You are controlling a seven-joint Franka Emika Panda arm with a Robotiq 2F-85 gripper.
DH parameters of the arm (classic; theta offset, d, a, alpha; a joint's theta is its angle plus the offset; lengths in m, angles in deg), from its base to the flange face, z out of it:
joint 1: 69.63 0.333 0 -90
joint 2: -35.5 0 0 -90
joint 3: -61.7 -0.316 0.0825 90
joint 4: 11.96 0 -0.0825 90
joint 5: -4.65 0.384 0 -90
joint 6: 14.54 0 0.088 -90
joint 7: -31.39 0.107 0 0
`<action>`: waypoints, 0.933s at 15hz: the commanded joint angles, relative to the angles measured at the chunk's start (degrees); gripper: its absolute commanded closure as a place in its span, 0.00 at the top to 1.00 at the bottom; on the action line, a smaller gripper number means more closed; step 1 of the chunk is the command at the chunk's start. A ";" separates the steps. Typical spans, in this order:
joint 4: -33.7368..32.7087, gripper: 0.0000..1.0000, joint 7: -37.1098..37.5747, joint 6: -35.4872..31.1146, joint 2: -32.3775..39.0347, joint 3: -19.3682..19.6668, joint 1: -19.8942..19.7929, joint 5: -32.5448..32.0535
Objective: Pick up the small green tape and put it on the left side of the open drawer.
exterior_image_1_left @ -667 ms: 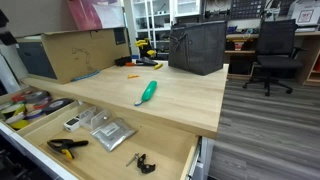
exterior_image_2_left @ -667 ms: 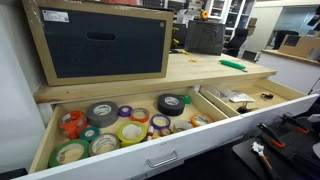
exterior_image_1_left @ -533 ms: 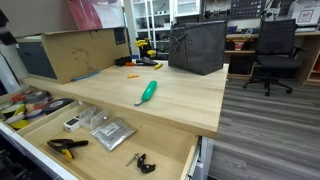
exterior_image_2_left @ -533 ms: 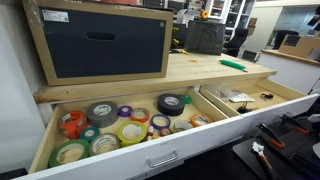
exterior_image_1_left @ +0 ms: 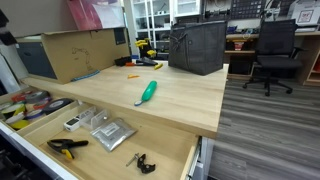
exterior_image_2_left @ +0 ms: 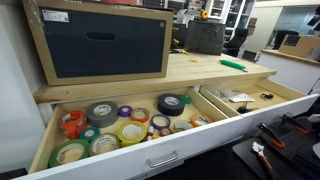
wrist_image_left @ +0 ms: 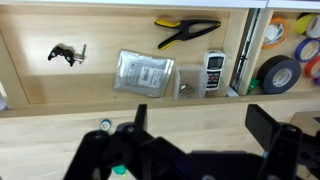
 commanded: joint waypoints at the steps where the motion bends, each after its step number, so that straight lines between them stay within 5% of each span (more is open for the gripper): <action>1: -0.14 1.00 -0.48 0.11 0.29 -0.56 -0.77 0.55; 7: -0.49 1.00 -0.15 -0.28 1.33 -0.48 -0.44 1.07; 14: -3.29 1.00 5.30 -3.99 11.80 -3.02 0.78 4.27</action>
